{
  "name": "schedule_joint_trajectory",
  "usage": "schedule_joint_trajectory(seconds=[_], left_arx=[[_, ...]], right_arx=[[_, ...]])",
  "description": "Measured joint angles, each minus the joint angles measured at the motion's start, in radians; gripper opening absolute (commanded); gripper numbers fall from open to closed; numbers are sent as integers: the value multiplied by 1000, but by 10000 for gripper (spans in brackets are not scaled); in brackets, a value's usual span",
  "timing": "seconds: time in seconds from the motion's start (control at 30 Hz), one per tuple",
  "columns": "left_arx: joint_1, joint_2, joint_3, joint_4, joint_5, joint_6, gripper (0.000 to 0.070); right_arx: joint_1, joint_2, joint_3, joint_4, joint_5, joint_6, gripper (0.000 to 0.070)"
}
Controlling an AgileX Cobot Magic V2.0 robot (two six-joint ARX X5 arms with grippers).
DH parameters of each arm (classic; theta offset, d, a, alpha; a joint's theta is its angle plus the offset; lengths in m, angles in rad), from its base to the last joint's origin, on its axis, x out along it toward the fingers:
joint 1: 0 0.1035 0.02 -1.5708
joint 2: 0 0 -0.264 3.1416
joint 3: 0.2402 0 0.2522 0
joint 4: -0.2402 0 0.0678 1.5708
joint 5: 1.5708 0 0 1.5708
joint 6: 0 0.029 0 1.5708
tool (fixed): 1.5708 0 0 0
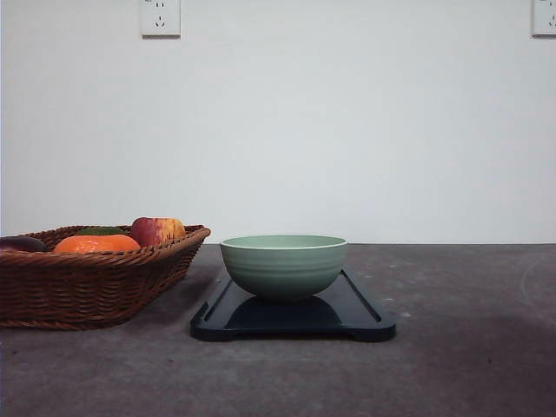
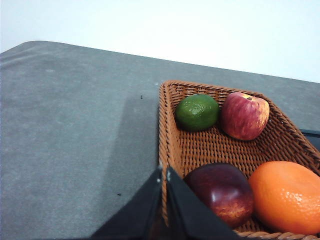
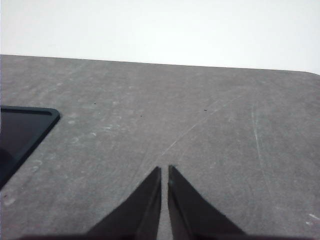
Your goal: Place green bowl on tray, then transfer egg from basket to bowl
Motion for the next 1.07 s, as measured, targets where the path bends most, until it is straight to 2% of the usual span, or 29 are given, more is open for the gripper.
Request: schedule_joint_trajectory(seconds=[1.07], left_arx=[[0,0,0,0,0,0,0]], right_arx=[[0,0,0,0,0,0,16]])
